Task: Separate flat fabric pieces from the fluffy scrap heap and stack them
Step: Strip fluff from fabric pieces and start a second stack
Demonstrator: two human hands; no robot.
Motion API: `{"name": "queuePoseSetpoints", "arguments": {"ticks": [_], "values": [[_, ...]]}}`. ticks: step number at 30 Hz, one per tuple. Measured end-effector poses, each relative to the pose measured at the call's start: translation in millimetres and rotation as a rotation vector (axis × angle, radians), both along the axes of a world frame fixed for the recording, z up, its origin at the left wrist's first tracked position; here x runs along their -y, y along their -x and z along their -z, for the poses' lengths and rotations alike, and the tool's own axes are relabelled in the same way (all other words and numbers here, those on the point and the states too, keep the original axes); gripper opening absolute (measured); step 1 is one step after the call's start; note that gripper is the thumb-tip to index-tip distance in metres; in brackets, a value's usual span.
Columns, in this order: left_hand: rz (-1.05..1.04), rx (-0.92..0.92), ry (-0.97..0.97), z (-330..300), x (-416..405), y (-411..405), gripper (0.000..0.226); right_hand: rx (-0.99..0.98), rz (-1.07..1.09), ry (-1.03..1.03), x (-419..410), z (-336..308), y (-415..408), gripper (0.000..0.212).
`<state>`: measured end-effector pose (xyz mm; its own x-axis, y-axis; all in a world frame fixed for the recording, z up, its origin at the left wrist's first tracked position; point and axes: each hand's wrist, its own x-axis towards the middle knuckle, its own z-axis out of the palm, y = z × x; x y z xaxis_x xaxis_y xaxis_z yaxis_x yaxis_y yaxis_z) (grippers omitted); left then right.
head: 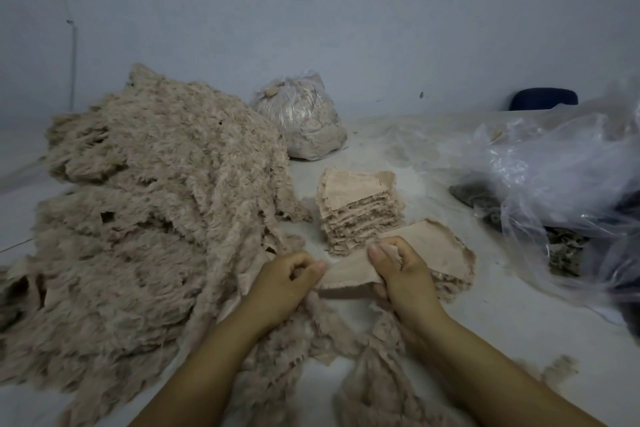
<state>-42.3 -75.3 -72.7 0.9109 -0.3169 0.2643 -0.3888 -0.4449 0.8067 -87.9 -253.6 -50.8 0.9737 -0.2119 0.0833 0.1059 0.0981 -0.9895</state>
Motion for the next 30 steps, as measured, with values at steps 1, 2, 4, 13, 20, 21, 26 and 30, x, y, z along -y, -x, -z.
{"name": "queuePoseSetpoints", "arguments": {"ticks": [1,2,4,13,20,21,26,30], "values": [[-0.006,0.0,-0.04,0,-1,-1,0.03,-0.021,0.017,-0.026,0,2,-2,0.015],[-0.003,-0.011,-0.049,0,-1,-2,0.03,-0.037,0.035,-0.03,1,3,-3,0.017],[0.008,-0.048,0.032,0,-3,-2,0.03,-0.048,0.048,-0.031,4,5,-5,0.023],[0.017,0.053,0.214,-20,-19,2,0.026,-0.103,0.093,1.088,38,7,3,0.019],[0.118,0.024,-0.016,-31,-35,-3,0.047,0.381,-0.356,1.012,-7,6,14,0.027],[0.119,0.037,-0.035,-30,-35,-2,0.047,0.37,-0.513,1.014,-16,8,15,0.034],[0.13,-0.014,-0.038,-21,-49,2,0.04,0.46,-0.508,0.917,-22,19,13,0.012],[0.215,-0.093,-0.021,-24,-59,2,0.01,0.156,-0.338,0.472,7,15,13,0.014]]}}
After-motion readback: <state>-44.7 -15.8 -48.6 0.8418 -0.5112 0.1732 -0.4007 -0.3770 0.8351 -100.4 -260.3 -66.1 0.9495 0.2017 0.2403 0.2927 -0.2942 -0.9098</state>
